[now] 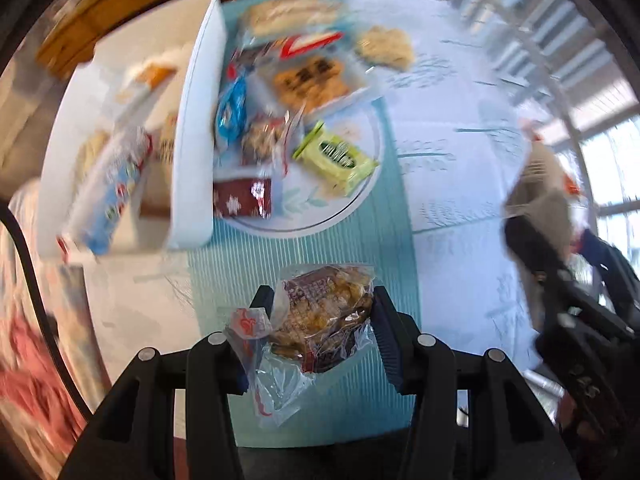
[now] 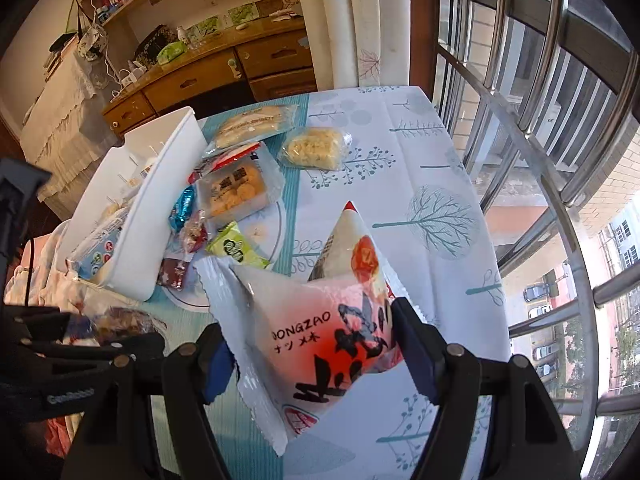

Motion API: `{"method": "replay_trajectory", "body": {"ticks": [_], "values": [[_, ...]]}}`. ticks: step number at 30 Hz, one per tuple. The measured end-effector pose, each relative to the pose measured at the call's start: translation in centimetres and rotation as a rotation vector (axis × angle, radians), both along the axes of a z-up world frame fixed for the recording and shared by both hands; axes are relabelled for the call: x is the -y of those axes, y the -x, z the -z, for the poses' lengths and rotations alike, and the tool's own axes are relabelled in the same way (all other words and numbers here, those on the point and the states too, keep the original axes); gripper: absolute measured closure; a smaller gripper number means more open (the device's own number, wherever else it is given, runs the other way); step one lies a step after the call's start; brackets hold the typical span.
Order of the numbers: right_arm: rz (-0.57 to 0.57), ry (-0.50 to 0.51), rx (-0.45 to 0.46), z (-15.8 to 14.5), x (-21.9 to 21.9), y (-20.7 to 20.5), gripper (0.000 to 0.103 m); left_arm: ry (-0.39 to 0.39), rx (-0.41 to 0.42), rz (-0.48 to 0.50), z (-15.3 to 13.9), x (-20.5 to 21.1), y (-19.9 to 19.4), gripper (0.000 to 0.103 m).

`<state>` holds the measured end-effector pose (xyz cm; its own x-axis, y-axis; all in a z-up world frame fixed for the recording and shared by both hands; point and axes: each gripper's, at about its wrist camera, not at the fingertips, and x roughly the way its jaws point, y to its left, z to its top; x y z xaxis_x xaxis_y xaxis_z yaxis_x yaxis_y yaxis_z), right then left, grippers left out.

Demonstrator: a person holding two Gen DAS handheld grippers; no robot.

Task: Organize snacks
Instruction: 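Grasp the small nut snack bag with left tool while right tool grasps the red DONGZAO bag, then lower the nut bag into the white tray with left tool while right tool drops the DONGZAO bag in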

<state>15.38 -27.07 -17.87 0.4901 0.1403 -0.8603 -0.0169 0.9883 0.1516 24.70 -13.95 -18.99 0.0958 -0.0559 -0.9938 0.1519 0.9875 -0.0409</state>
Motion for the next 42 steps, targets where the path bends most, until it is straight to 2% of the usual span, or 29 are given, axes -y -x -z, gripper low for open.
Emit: {"method": "replay_trajectory", "body": {"ticks": [4,9,15,24,31,38,42], "values": [[-0.026,-0.014,0.003,-1.2,-1.8,1.1,0.031,0.015,0.079,0.077,-4.2,-3.1,1.6,0.056],[-0.041,-0.051,-0.016,-2.5,-5.0,1.1,0.031,0.026,0.219,0.153,-9.6,-6.7,1.4,0.056],[-0.038,-0.122,0.033,-4.6,-9.4,-0.3,0.031,0.014,0.353,0.127,-11.9,-11.3,-0.2,0.056],[-0.071,-0.158,0.134,-6.1,-16.1,-3.5,0.031,0.033,0.517,0.067,-11.9,-18.8,-1.7,0.056],[-0.087,-0.183,0.153,-5.8,-20.1,-5.6,0.03,0.098,0.574,0.057,-10.7,-23.5,-2.2,0.055],[-0.087,-0.197,0.121,-4.6,-23.2,-7.3,0.029,0.159,0.55,0.042,-9.0,-26.9,-2.6,0.055],[-0.092,-0.193,0.107,-4.3,-24.6,-7.5,0.028,0.184,0.482,-0.009,-8.0,-28.6,-3.0,0.053]]}}
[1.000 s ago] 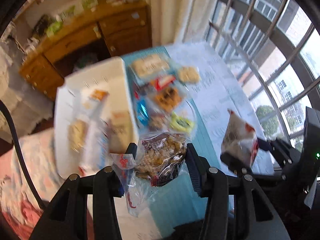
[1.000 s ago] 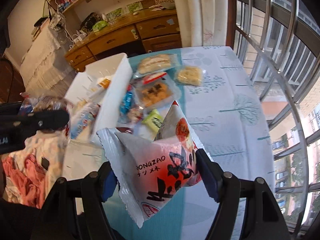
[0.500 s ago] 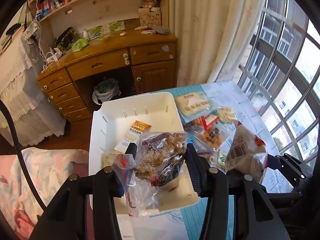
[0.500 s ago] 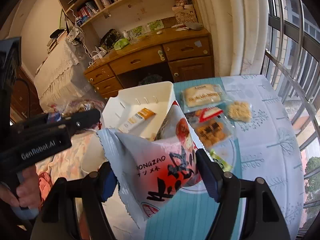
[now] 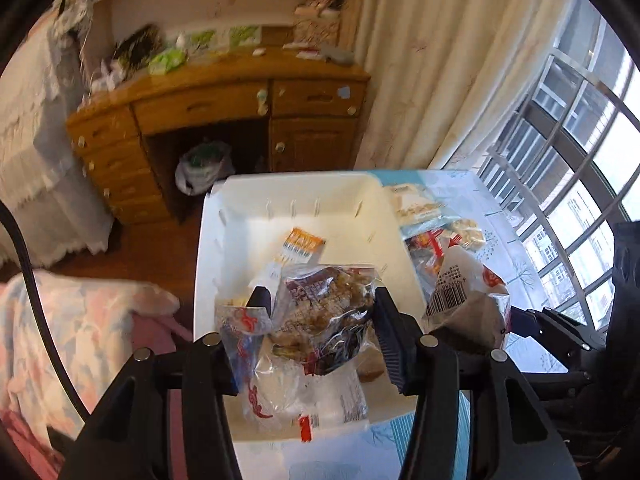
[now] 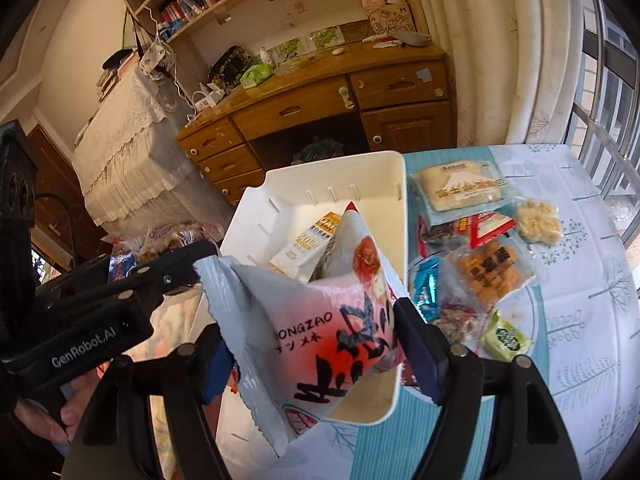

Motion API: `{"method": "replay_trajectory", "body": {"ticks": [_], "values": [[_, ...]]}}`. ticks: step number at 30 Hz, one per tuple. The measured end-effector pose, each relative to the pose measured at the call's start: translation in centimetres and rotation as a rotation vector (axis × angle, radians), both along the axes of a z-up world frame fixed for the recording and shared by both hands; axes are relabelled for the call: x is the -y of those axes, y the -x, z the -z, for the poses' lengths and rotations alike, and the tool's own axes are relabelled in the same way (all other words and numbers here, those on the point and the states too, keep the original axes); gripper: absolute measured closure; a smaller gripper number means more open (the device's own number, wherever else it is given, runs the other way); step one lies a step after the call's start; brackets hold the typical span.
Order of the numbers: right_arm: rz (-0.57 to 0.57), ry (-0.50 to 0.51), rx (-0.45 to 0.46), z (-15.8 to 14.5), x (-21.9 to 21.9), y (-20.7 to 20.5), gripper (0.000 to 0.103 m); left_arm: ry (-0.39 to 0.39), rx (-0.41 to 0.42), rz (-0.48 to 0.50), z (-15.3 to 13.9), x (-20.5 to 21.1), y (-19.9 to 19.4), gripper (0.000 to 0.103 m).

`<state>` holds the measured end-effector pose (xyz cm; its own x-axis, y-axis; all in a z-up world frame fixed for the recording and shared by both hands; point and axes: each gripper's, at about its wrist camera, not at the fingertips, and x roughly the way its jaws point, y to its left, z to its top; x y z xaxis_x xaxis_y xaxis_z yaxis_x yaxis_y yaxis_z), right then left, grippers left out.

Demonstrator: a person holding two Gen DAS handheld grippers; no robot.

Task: Organize snacks
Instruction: 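Lower the nut bag into the white tray with left tool while right tool drops the DONGZAO bag in, then open both tools and withdraw them from the tray toward the snack pile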

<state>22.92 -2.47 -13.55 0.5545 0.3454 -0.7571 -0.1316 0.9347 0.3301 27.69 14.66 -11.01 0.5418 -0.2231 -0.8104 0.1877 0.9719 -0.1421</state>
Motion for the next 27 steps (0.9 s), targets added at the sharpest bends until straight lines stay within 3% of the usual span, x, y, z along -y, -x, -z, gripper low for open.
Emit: {"method": "replay_trajectory", "body": {"ticks": [4,6,8,11,16,27], "values": [[0.014,0.005,-0.017,0.1,-0.6,0.0,0.028,0.004,-0.029,-0.014,0.6,-1.1,0.1,0.042],[0.029,-0.001,-0.031,0.1,-0.5,0.1,0.023,0.016,-0.041,-0.031,0.6,-1.7,0.1,0.028],[0.053,-0.013,-0.038,-0.1,-0.1,0.2,0.013,0.056,-0.052,-0.039,0.6,-2.5,0.1,0.021],[0.067,-0.004,-0.043,-0.4,0.3,0.5,0.011,0.097,-0.063,-0.04,0.4,-2.8,0.3,0.02],[0.07,0.011,-0.014,-1.6,1.0,1.5,0.011,0.081,-0.071,-0.045,-0.3,-2.2,1.3,0.019],[0.036,0.024,0.066,-3.9,5.8,3.5,0.011,0.094,-0.057,-0.15,-2.2,1.5,5.7,0.019]]}}
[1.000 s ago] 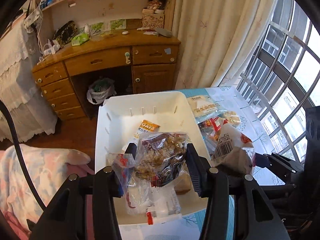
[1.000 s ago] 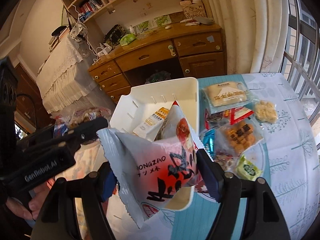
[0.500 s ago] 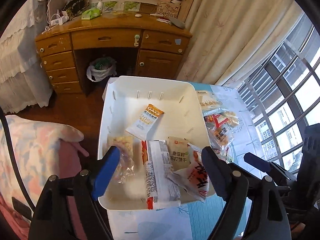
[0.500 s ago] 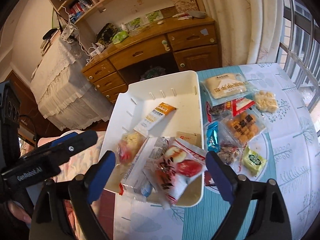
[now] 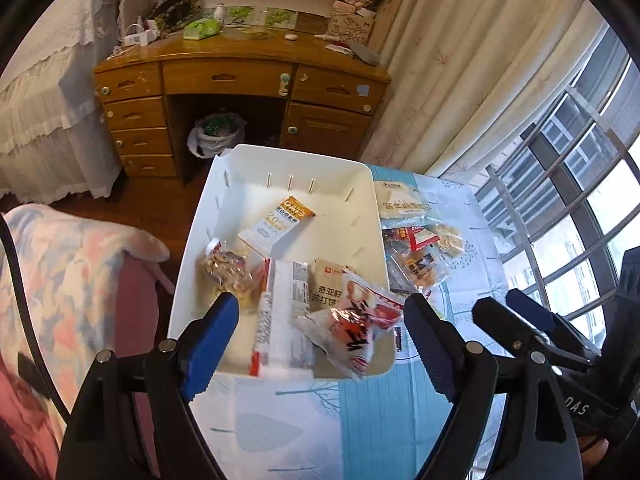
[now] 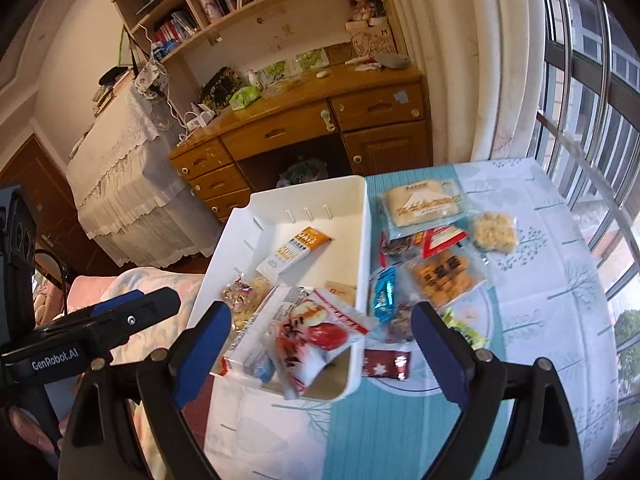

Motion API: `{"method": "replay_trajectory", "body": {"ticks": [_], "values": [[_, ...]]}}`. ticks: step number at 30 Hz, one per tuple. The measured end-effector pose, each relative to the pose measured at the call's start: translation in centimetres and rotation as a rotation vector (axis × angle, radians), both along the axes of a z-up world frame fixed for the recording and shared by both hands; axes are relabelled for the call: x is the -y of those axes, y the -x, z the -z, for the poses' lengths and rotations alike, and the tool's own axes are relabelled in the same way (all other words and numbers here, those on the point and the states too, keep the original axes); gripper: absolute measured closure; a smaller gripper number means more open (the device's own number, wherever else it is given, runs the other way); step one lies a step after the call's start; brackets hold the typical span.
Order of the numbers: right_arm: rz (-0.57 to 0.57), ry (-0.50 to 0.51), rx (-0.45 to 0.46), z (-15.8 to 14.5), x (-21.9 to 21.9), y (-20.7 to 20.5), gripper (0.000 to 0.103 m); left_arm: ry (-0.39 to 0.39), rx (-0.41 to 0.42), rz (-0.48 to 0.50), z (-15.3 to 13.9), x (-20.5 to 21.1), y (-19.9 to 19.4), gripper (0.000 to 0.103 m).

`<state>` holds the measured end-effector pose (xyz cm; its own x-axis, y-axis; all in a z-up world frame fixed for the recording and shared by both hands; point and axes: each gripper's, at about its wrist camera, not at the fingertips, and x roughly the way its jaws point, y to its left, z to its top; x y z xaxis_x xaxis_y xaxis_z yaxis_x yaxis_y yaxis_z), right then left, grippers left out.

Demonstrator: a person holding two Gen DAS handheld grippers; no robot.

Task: Organize snacks
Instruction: 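Open both tools and withdraw them from the tray toward the snack pile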

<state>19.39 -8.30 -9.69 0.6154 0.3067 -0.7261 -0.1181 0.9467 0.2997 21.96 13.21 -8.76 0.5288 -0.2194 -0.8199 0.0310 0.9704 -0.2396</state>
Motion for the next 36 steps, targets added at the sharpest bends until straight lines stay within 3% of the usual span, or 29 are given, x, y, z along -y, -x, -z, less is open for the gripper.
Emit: {"method": "replay_trajectory", "body": {"ticks": [11,20,29,36], "values": [[-0.096,0.051,0.049,-1.4,6.5,1.5,0.011,0.03,0.004,-0.112,-0.8,6.6,3.0,0.019],[-0.144,0.125,0.094,-2.0,11.4,1.3,0.011,0.078,-0.021,-0.182,1.0,12.2,4.4,0.019],[-0.217,0.244,0.159,-1.9,14.4,-0.7,0.011,0.075,-0.124,-0.246,4.4,16.8,4.2,0.019],[-0.293,0.33,0.167,-0.7,15.9,-4.1,0.011,0.124,-0.234,-0.293,7.7,19.2,2.6,0.019]]}}
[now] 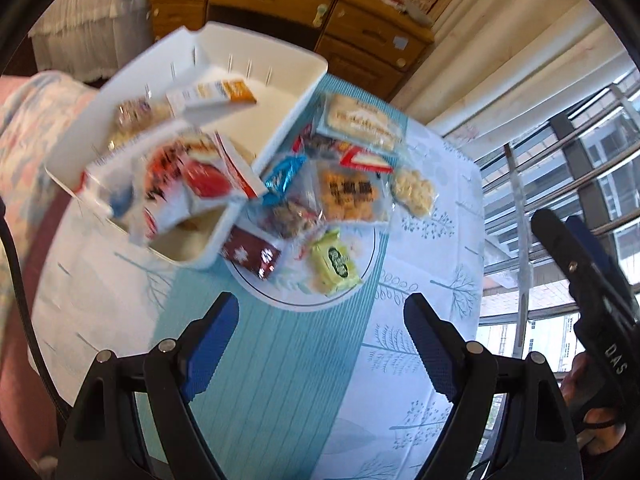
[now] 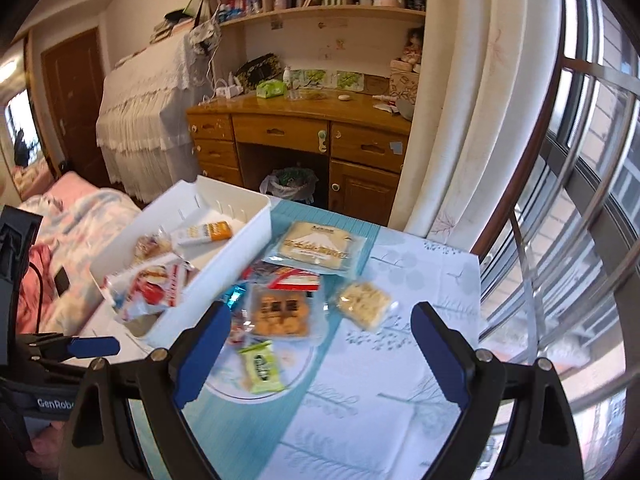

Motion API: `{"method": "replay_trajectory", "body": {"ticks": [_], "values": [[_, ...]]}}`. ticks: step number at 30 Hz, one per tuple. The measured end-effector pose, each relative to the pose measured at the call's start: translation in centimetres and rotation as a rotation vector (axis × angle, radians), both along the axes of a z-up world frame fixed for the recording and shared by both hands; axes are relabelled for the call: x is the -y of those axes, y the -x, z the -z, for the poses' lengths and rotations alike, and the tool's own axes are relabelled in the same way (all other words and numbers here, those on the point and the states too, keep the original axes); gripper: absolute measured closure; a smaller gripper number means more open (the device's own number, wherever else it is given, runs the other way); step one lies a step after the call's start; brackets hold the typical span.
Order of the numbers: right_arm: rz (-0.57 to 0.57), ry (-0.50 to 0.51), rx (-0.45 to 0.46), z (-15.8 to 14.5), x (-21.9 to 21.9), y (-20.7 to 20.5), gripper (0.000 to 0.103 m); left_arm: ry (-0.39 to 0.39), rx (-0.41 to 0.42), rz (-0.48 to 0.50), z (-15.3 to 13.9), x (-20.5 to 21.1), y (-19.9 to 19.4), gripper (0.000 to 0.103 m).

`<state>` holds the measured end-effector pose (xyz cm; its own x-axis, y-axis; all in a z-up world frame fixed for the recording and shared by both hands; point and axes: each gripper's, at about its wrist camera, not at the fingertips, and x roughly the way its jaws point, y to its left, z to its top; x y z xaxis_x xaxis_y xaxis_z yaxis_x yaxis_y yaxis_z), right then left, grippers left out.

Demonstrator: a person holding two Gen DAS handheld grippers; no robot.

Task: Organize snacks
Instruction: 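Open both tools and withdraw them from the tray toward the snack pile, then grasp the green mooncake pack with left tool while right tool grasps the clear crumb-cake bag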

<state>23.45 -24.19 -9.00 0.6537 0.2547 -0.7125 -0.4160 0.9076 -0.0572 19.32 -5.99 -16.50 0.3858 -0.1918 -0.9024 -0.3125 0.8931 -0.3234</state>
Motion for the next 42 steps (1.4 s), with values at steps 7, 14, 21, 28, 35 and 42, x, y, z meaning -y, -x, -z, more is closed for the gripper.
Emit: {"method": "replay_trajectory", "body": {"ticks": [7,14,21,28,35,42], "values": [[-0.076,0.115,-0.002,3.1,0.6,-4.0,0.011,0.046,-0.121,-0.078,4.0,1.3,-2.4,0.019],[-0.186,0.219,-0.003,6.3,0.2,-7.5,0.011,0.073,-0.234,-0.154,8.2,2.4,-5.3,0.019],[-0.266,0.245,-0.057,11.5,-0.2,-10.4,0.011,0.034,-0.281,-0.197,11.3,3.4,-7.4,0.019],[-0.261,0.26,-0.073,16.1,-0.3,-12.1,0.011,0.014,-0.343,-0.234,13.9,3.8,-8.7,0.019],[-0.221,0.237,-0.059,18.9,0.0,-13.4,0.011,0.02,-0.383,-0.275,15.3,3.9,-9.5,0.022],[-0.209,0.16,-0.06,20.3,0.2,-14.3,0.011,0.004,-0.433,-0.286,16.3,4.3,-11.1,0.03]]}}
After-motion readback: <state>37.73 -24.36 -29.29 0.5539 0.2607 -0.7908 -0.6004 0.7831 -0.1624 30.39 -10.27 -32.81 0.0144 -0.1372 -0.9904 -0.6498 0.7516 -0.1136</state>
